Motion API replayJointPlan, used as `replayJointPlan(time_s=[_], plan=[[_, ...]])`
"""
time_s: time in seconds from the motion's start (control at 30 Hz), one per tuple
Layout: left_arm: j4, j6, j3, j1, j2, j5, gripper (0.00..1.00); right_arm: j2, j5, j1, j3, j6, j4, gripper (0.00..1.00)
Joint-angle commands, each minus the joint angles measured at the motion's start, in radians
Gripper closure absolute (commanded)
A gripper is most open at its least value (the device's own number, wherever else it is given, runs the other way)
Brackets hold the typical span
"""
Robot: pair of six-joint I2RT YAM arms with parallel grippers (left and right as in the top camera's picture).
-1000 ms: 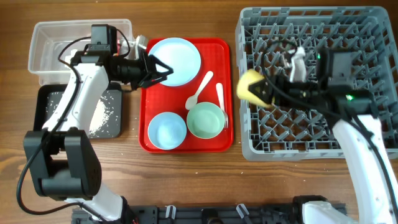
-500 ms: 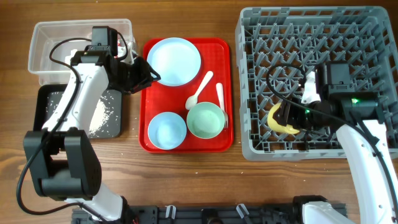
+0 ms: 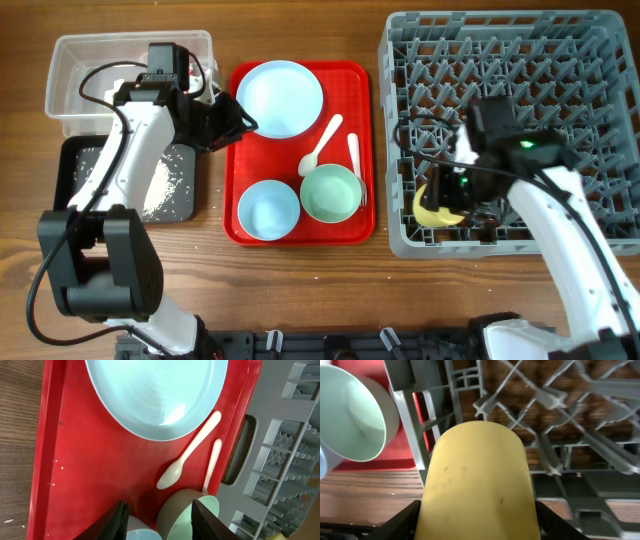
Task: Sort waste into correct bins and load items into the dishwasher rack
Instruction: 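Carry the cup with the right gripper and lower it into the rack, then open the right gripper and move it to the mint bowl on the tray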
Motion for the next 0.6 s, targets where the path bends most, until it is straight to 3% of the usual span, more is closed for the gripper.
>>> replayJointPlan(time_s=[0.0, 0.17, 0.23, 0.33, 0.57], plan=[[-0.005, 0.013, 0.011, -0.001, -0.016, -0.009, 0.58, 0.063, 0.069, 0.027, 0.023, 0.056, 0.003, 0.53], [-0.008, 0.013, 0.011, -0.001, -0.016, -0.009, 0.56, 0.132, 0.069, 0.028, 0.023, 0.055, 0.010, 0.52], [-0.007, 0.013, 0.011, -0.001, -0.016, -0.009, 0.56, 0.148, 0.069, 0.028, 0.023, 0.054, 0.010, 0.48], [-0.008, 0.013, 0.011, -0.001, -0.016, -0.009, 0.55, 0.160, 0.068, 0.028, 0.023, 0.053, 0.010, 0.30], [-0.007, 0.013, 0.011, -0.001, -0.016, -0.009, 0.53, 0.159, 0.043, 0.027, 0.063, 0.053, 0.019, 0.25]])
